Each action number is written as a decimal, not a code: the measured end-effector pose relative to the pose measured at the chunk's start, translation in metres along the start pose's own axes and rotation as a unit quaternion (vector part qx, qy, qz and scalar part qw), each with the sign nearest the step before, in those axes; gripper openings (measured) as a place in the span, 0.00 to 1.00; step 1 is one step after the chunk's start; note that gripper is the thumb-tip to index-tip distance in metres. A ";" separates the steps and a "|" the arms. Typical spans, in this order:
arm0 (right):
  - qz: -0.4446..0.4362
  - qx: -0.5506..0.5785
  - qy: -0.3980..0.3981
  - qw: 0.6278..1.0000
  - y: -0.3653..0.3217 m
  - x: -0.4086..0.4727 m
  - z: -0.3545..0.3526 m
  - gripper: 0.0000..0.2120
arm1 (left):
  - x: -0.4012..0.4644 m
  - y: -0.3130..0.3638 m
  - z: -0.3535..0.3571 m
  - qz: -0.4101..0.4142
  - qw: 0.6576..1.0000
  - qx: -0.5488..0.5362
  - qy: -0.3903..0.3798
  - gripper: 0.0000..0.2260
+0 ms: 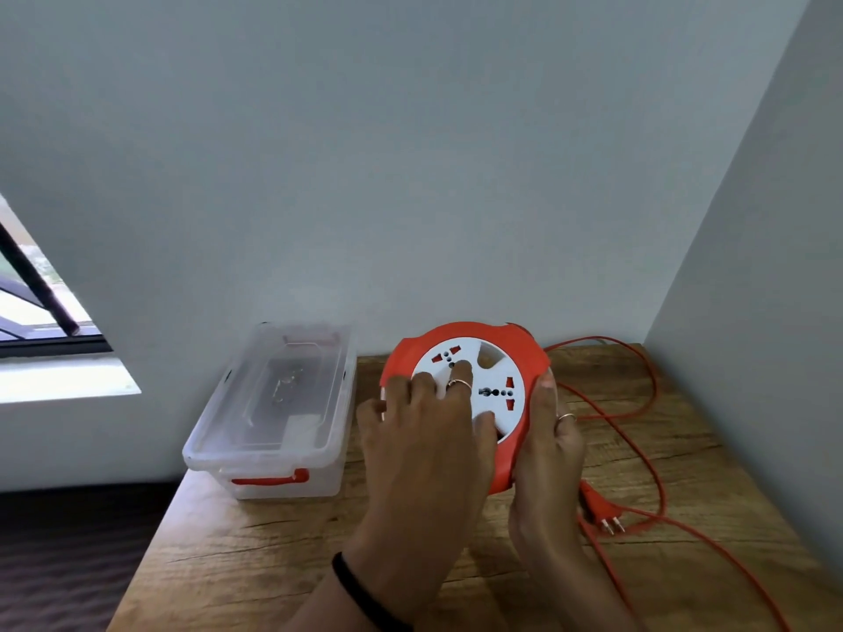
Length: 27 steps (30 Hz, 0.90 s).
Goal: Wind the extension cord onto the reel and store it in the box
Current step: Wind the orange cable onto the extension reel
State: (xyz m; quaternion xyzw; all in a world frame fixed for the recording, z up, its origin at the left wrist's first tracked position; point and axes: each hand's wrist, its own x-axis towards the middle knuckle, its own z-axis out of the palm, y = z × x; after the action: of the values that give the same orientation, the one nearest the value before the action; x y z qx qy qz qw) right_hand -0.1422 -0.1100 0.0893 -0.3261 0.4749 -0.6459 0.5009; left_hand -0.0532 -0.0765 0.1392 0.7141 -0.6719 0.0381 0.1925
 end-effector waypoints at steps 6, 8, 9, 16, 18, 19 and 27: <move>-0.025 -0.014 0.007 1.000 0.005 -0.001 -0.005 0.19 | 0.002 0.004 0.002 0.024 0.995 0.026 -0.091 0.29; -0.037 -0.028 0.006 0.999 0.006 -0.002 -0.007 0.13 | 0.007 0.003 0.001 0.022 0.993 0.024 -0.112 0.29; -0.040 -0.037 0.004 0.999 0.007 -0.002 -0.007 0.11 | 0.010 0.002 0.001 0.019 0.992 0.025 -0.120 0.29; -0.050 -0.081 -0.017 0.995 0.012 -0.004 -0.010 0.12 | 0.003 0.006 0.008 -0.035 0.986 0.022 -0.164 0.31; -0.068 -0.092 -0.024 0.993 0.011 -0.004 -0.011 0.16 | 0.002 0.006 0.012 -0.045 0.986 0.007 -0.158 0.30; -0.084 -0.109 -0.024 0.990 0.010 -0.003 -0.011 0.18 | 0.002 0.005 0.015 -0.047 0.987 -0.005 -0.155 0.30; -0.140 -0.129 -0.009 0.982 0.005 0.003 -0.015 0.17 | 0.001 0.006 0.025 0.015 0.997 -0.021 -0.072 0.33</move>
State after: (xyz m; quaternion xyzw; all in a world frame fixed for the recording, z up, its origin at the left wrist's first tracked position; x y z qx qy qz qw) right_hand -0.1546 -0.1090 0.0793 -0.4572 0.4988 -0.6403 0.3636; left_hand -0.0639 -0.0862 0.1177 0.7009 -0.6951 -0.0249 0.1579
